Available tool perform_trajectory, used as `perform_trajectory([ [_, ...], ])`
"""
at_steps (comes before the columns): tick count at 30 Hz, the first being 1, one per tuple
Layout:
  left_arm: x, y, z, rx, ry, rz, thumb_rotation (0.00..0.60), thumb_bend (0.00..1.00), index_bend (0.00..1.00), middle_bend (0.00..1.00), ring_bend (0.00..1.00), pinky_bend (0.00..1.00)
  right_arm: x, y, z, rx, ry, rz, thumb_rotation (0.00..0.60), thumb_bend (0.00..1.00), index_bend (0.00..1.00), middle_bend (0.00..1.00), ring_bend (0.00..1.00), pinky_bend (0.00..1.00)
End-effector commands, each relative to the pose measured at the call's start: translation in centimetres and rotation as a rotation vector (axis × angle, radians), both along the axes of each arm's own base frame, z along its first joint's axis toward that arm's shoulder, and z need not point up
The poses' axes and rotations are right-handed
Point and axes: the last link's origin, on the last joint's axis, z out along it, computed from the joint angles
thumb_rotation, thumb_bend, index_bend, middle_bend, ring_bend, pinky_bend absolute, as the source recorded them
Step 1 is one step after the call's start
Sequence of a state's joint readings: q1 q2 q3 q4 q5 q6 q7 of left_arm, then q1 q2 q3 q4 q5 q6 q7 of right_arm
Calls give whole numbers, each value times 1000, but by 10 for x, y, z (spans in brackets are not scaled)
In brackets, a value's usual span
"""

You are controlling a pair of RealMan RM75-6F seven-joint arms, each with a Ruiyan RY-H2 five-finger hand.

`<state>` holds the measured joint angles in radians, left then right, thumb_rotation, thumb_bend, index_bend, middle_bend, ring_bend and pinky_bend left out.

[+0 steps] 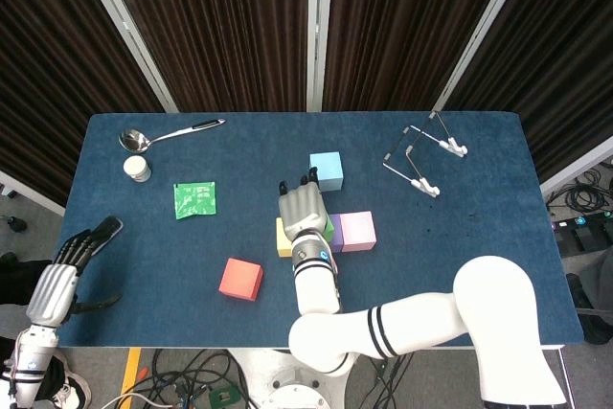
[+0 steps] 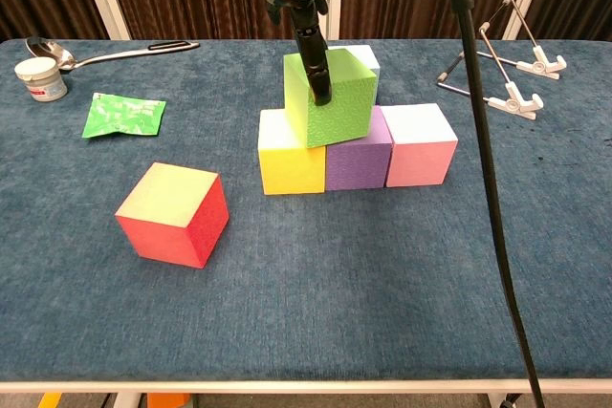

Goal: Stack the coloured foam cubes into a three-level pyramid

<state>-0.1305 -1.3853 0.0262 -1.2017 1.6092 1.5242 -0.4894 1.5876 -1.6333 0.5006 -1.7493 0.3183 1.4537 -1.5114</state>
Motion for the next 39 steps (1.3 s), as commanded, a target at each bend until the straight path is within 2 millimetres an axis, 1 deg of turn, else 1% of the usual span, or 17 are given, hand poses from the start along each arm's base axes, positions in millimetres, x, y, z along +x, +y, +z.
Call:
perform_trajectory([
  [1,-1,-1,-1,-3,1,4,600,0,146,87,0,76,-1,0,1,-3,-9,1,600,14,0,330,80,0],
  [8,-2,-1,-1,-2,-1,5,600,0,146,87,0,76,-4,0,-1,4,-8,-6,600,13,0,204,35,0],
  [12,-1,-1,0,-1,-1,3,600,0,146,87,0,76,-2,0,1,5,-26,-5,600,10,0,171,20,0],
  [16,-2,-2,0,-3,-1,6,600,0,146,87,0,76,1,0,11,9,-78,10,600,10,0,164,10,0],
  [19,-2,-2,-1,-6,-1,7,600,0,146,87,0,76,-6,1,25,20,-111,10,600,12,0,138,0,0],
  [21,-2,-2,-2,-9,1,6,600,0,146,87,0,76,-14,0,37,32,-161,-6,600,13,0,110,0,0],
  [25,-1,-1,-4,-15,5,6,600,0,146,87,0,76,-34,-4,59,73,-293,-22,600,12,0,93,0,0],
  [28,0,1,-6,-18,7,6,600,0,146,87,0,76,-53,-9,68,141,-483,-15,600,14,0,81,0,0],
  [29,0,1,-7,-21,9,7,600,0,146,87,0,76,-63,-13,69,167,-568,-18,600,13,0,74,0,0],
  [31,1,1,-8,-27,12,8,600,0,146,87,0,76,-81,-21,67,191,-671,-25,600,13,0,63,0,0],
  [32,2,2,-10,-30,14,8,600,0,146,87,0,76,-94,-25,65,200,-719,-29,600,10,0,58,0,0],
  [35,3,3,-11,-35,19,11,600,0,146,87,0,76,-120,-34,57,198,-802,-29,600,0,0,48,0,0],
  [39,6,5,-11,-39,32,10,600,0,146,87,0,76,-143,-40,47,214,-842,-41,600,0,0,45,0,0],
])
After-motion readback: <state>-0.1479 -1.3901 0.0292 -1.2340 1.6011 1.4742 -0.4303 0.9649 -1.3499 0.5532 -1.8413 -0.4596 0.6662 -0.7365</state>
